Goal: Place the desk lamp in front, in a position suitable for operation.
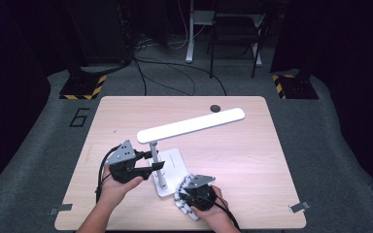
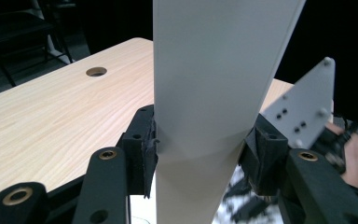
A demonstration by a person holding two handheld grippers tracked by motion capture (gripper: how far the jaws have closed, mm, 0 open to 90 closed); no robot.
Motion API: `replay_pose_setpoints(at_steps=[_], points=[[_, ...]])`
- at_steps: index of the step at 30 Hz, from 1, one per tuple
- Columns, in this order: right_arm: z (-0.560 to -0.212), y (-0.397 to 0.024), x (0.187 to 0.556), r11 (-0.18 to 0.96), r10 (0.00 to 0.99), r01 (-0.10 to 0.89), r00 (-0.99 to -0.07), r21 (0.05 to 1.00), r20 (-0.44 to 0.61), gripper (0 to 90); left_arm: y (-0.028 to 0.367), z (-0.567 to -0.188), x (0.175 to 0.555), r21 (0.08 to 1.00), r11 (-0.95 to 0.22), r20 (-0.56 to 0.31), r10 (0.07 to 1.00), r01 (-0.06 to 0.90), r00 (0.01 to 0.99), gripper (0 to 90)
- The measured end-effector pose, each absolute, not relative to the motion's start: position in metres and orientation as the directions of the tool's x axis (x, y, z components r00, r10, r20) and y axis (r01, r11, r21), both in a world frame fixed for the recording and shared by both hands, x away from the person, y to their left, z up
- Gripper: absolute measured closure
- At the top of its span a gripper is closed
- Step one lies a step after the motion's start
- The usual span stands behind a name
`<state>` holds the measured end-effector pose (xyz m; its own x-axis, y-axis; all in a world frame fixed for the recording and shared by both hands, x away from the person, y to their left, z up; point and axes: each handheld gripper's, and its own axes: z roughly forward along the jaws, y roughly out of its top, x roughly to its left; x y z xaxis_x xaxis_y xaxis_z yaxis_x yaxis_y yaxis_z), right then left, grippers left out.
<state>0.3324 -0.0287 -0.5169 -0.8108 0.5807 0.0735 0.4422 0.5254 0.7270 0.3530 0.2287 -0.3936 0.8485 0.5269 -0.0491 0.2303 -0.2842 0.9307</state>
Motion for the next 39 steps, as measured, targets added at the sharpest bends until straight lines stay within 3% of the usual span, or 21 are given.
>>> replay_pose_setpoints(at_steps=[7,13,27,39], points=[[-0.517,0.012,0.323,0.581,0.472,0.347,-0.880,0.736,0.043,74.2,0.229,-0.395,0.353,0.934,-0.264,-0.069,0.530,0.241,0.845,51.7],[-0.517,0.012,0.323,0.599,0.451,0.326,-0.892,0.731,0.029,74.5,0.230,-0.395,0.354,0.934,-0.262,-0.071,0.527,0.241,0.847,51.8],[-0.515,-0.046,0.343,0.531,0.591,0.458,-0.803,0.713,0.076,74.7,0.229,-0.395,0.354,0.934,-0.262,-0.071,0.527,0.242,0.847,51.6],[-0.517,-0.066,0.352,0.456,0.678,0.513,-0.730,0.727,0.090,74.2,0.230,-0.395,0.354,0.934,-0.263,-0.069,0.528,0.240,0.846,51.5]])
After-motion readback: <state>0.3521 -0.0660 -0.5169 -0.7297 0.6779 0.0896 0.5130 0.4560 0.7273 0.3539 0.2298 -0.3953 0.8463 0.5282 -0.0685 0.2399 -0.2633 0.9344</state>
